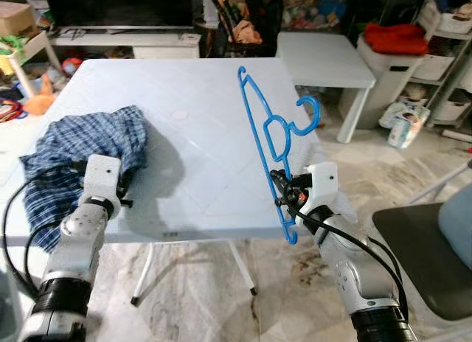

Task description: Hang hanger

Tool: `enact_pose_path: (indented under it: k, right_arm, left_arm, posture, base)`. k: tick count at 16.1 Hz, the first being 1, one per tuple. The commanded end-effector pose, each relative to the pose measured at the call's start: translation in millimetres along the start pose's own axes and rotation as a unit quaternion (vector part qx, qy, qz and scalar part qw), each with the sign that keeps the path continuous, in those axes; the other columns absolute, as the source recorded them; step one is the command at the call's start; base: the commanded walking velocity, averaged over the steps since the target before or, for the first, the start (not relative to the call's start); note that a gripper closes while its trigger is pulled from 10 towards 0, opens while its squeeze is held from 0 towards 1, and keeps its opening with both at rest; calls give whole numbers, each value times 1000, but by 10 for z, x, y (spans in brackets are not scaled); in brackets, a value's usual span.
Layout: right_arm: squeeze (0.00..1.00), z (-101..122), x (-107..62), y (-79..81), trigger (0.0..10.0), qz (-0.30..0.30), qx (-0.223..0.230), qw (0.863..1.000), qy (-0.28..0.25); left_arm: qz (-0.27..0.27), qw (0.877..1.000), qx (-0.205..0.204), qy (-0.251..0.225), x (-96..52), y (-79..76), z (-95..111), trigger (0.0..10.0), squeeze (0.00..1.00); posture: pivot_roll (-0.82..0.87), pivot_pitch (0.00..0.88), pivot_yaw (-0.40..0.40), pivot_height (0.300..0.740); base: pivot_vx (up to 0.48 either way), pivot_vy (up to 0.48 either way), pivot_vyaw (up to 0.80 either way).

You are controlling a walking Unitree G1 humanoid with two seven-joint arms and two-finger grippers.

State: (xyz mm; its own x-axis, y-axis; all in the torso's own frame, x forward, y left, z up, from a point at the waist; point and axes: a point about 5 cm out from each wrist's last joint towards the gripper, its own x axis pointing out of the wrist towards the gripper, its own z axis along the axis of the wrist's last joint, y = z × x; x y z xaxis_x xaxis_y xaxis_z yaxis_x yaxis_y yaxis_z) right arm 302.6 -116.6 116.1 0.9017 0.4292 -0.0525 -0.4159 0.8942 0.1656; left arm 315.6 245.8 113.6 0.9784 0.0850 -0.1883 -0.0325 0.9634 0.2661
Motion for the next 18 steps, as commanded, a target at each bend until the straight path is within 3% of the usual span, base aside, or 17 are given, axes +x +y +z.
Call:
enact_pose_path:
  k: [1,2,3,4,5,7,8,11,13,15,16,18]
  right_arm:
    - [0,38,20,-29,10000,-2,-6,1000,-3]
    - [0,50,36,-34,10000,-2,-7,1000,-4]
    - [0,55,49,-30,10000,-1,-7,1000,-5]
    - [0,58,62,-14,10000,2,-8,1000,-6]
    - [0,63,68,-4,10000,5,-8,1000,-7]
    - [0,64,68,-3,10000,5,-8,1000,-7]
    - [0,31,42,-27,10000,1,-6,1000,-2]
    - [0,10,38,-7,10000,4,-4,1000,1]
    - [0,14,45,-2,10000,9,-6,1000,3]
    - [0,30,53,-29,10000,5,-8,1000,2]
    - [0,34,53,-34,10000,3,-8,1000,1]
    - [0,27,48,-17,10000,4,-8,1000,2]
  left_arm:
    - [20,1000,-12,-10,-92,1,86,10000,1000]
    - [36,999,0,-31,-182,17,123,10000,1000]
    - [49,997,41,-53,-247,38,148,10000,1000]
    - [67,996,27,-57,-301,55,143,10000,1000]
    - [112,991,-54,-45,-395,88,110,10000,1000]
    - [152,986,-54,-43,-499,139,112,10000,1000]
    - [215,975,-56,-12,-757,174,-52,10000,1000]
    - [232,969,-82,8,-855,138,-171,10000,1000]
    - [229,968,-96,16,-881,-56,-153,10000,1000]
    - [219,970,-108,22,-895,-148,-167,10000,1000]
    - [209,971,-110,22,-882,-169,-168,10000,0]
    - [210,971,-116,14,-853,-162,-126,10000,0]
  posture:
    - [-17,0,2,740]
    - [-11,0,-3,740]
    - [-8,0,-5,740]
    - [-6,0,-5,740]
    - [-5,0,-6,740]
    - [0,0,-4,740]
    - [10,5,-5,740]
    - [14,11,-12,740]
    - [12,11,-15,740]
    - [10,11,-12,740]
    - [9,11,-12,740]
    - [9,11,-12,740]
  base:
    - [0,0,0]
    - [0,0,0]
    - [0,0,0]
    - [0,0,0]
    - [0,0,0]
    - [0,0,0]
    - [0,0,0]
    - [0,0,0]
    - [0,0,0]
    - [0,0,0]
    - [0,0,0]
    - [0,150,0]
